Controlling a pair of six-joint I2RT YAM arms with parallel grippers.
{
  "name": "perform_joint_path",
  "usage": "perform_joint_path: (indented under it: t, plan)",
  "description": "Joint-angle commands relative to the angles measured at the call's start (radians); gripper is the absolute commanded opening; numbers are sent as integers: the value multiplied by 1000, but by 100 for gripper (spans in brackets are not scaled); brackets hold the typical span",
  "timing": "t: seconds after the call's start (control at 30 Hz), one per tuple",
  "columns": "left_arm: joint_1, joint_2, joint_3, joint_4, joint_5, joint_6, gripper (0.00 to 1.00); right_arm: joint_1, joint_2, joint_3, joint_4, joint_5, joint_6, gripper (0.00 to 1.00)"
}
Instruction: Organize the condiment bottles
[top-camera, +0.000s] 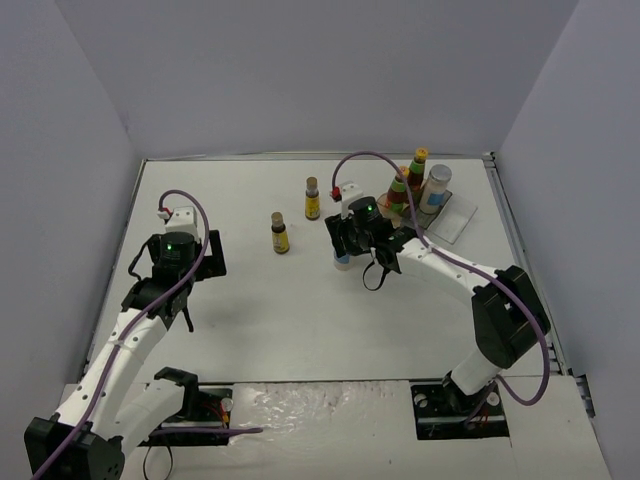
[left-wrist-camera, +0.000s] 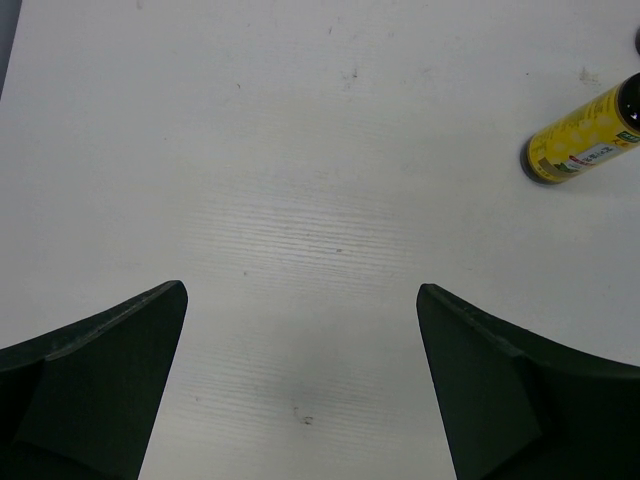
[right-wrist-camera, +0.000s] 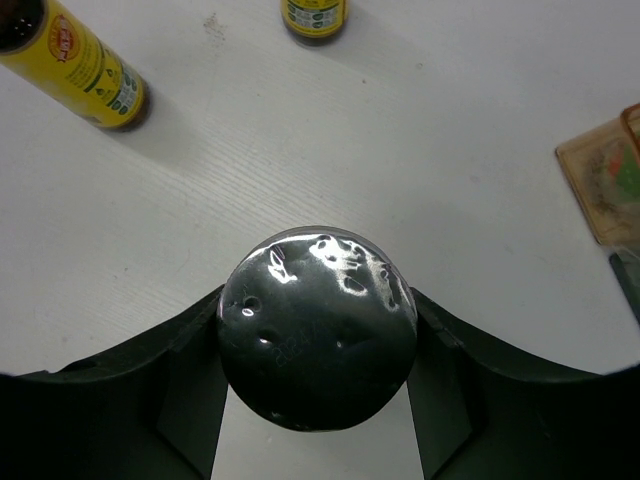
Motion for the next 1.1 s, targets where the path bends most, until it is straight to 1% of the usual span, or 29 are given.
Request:
perform_joint_path:
  t: [0.0, 0.1, 0.17, 0.27, 0.4, 0.5, 0.6, 0.8, 0.93, 1.07]
  plan:
    - [-2, -6, 28, 76, -21, 27, 97, -37, -129, 11, 58, 95, 9, 0]
    - [-5, -6, 27, 78, -22, 29, 97, -91, -209, 46, 29, 104, 9, 0]
    - [-5, -4, 26, 79, -22, 31, 97, -128, -232, 78, 10, 103, 8, 0]
    - [-11, 0, 28, 82, -25, 35, 97, -225, -254, 153, -31, 116, 4, 0]
    - [-15, 1, 28, 88, -25, 35, 97, -315, -226, 198, -37, 149, -10, 0]
    - [-19, 0, 28, 87, -27, 37, 97, -397, -195, 220, -30, 119, 9, 0]
    - [-19, -2, 25, 90, -23, 38, 97, -448, -150, 228, -3, 95, 12, 0]
    - [-19, 0, 26, 92, -16, 40, 97, -498, -64, 210, 68, 54, 23, 0]
    - [-20, 7, 26, 94, -11, 39, 97, -505, -24, 173, 149, 67, 12, 0]
    - [-21, 12, 28, 92, -8, 40, 97, -508, 8, 134, 197, 76, 8, 0]
